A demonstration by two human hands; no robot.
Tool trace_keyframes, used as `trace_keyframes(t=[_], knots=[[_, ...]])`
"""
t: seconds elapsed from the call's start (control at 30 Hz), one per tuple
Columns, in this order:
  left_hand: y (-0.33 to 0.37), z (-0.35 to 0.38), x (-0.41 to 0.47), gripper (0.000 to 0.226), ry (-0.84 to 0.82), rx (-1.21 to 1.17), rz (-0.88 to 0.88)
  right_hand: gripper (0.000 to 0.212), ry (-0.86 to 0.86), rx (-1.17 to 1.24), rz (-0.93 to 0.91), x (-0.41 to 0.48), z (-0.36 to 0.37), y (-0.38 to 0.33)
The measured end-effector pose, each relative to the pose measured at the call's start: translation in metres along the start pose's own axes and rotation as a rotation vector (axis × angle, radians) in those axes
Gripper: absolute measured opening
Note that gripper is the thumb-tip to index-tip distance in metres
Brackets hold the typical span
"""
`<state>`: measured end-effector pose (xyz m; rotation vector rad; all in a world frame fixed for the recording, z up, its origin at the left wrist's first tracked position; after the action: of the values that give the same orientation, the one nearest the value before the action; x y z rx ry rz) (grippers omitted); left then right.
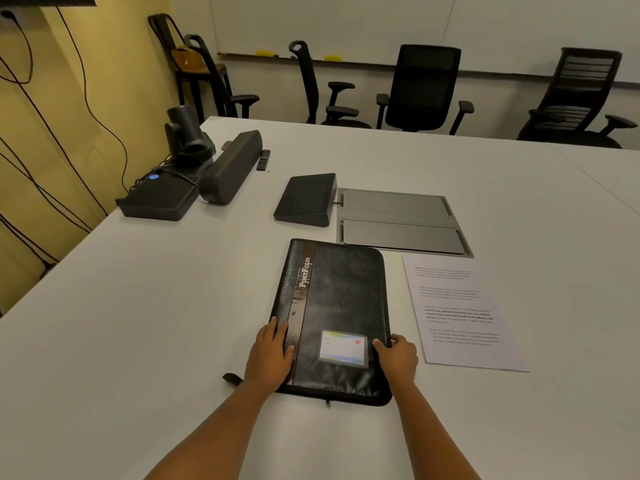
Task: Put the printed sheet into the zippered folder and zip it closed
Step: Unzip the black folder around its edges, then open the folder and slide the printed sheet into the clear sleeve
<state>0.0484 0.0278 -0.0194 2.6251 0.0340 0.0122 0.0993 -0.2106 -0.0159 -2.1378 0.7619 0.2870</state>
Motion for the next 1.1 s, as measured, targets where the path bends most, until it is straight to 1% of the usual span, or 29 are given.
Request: trace_keyframes(t=[0.13, 0.23, 0.3, 0.37, 0.47, 0.57, 0.67, 0.73, 0.77, 0.83, 0.93, 1.0, 1.1], knots=[[0.01, 0.004, 0.007, 0.051, 0.028, 0.053, -0.057, 0.044, -0.009, 0.133, 0.047, 0.008, -0.003, -0.005], [0.02, 0.001, 0.013, 0.049, 0.057, 0.054, -0.128, 0.041, -0.001, 0.205, 0.027, 0.009, -0.01, -0.016], [0.033, -0.004, 0.02, 0.049, 0.065, 0.02, -0.14, 0.04, -0.006, 0.231, -0.007, 0.006, -0.015, -0.03], [0.051, -0.012, 0.031, 0.05, 0.058, -0.064, -0.147, 0.037, -0.033, 0.247, -0.071, 0.002, -0.02, -0.045], [0.083, -0.028, 0.052, 0.053, 0.004, -0.257, -0.167, 0.026, -0.102, 0.347, -0.157, -0.01, -0.027, -0.068], [0.118, -0.05, 0.073, 0.056, 0.007, -0.425, -0.146, 0.025, -0.132, 0.377, -0.266, -0.027, -0.034, -0.09], [0.148, -0.076, 0.09, 0.064, 0.051, -0.503, -0.13, 0.022, -0.241, 0.48, -0.41, -0.051, -0.035, -0.108], [0.161, -0.091, 0.097, 0.066, 0.07, -0.531, -0.121, 0.019, -0.297, 0.497, -0.484, -0.065, -0.032, -0.117], [0.164, -0.097, 0.099, 0.064, 0.069, -0.5, -0.126, 0.019, -0.33, 0.495, -0.51, -0.072, -0.028, -0.12], [0.163, -0.108, 0.1, 0.054, 0.061, -0.348, -0.145, 0.022, -0.39, 0.479, -0.551, -0.083, -0.019, -0.122], [0.158, -0.125, 0.099, 0.047, 0.075, -0.157, -0.167, 0.028, -0.422, 0.388, -0.64, -0.095, -0.005, -0.119], [0.153, -0.133, 0.098, 0.044, 0.083, -0.128, -0.172, 0.034, -0.416, 0.259, -0.725, -0.098, 0.006, -0.115], [0.143, -0.144, 0.097, 0.044, 0.095, -0.119, -0.175, 0.043, -0.33, 0.01, -0.848, -0.093, 0.025, -0.106]])
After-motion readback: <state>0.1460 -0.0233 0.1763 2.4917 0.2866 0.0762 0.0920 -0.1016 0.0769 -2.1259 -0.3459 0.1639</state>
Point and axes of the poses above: each hand's wrist, its own x-axis towards the middle knuckle, its own z-axis out of the palm, y = z × x, the point moved 2 cm from there along x, towards the middle knuckle, and after that the axes turned 10 degrees about z, right-handed, at the moved point
